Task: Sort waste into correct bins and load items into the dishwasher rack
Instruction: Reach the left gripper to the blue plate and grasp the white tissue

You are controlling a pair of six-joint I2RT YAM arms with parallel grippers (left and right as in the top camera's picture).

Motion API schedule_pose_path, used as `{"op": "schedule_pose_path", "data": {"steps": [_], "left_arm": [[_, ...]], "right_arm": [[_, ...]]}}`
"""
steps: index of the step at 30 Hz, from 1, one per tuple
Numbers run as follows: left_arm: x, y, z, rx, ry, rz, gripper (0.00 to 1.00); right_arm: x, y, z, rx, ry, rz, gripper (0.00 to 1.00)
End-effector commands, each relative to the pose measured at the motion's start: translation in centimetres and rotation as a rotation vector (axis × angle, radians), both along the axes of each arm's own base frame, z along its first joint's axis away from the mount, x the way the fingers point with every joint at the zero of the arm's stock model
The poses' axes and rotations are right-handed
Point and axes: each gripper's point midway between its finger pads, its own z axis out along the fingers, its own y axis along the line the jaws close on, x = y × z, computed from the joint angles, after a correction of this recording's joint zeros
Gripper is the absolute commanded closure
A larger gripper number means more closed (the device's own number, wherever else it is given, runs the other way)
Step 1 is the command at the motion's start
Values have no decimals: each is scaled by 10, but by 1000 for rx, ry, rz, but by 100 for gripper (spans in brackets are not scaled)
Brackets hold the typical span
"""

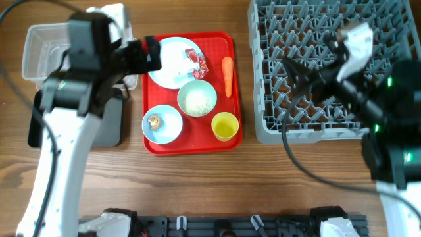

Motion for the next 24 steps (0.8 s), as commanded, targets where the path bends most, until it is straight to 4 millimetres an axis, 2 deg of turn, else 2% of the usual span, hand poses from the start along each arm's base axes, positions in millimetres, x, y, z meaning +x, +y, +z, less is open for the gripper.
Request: {"op": "schedule_pose_path", "data": {"steps": [1, 5, 8, 11, 16, 20, 24], "left_arm": [[10, -16, -15, -9, 45, -31, 0], [12, -39, -32, -127, 123, -78, 0], [12, -44, -33, -146, 130, -99, 0], [21, -49, -28, -151, 89, -99, 1], [38, -41, -37, -142, 81, 131, 1], [50, -48, -61, -102, 103, 159, 1], [67, -58, -99, -49, 140, 181, 1]], "right_arm": [[12, 15, -1, -2, 17, 102, 0], [24, 14, -26, -15, 100, 98, 0], [27, 15, -38, -12, 144, 97, 0], [30, 11, -45, -23, 171, 72, 0], [32, 6, -50, -38, 187, 36, 0], [29, 5, -56, -40, 215, 37, 0], [26, 5, -62, -43, 244, 36, 0]]}}
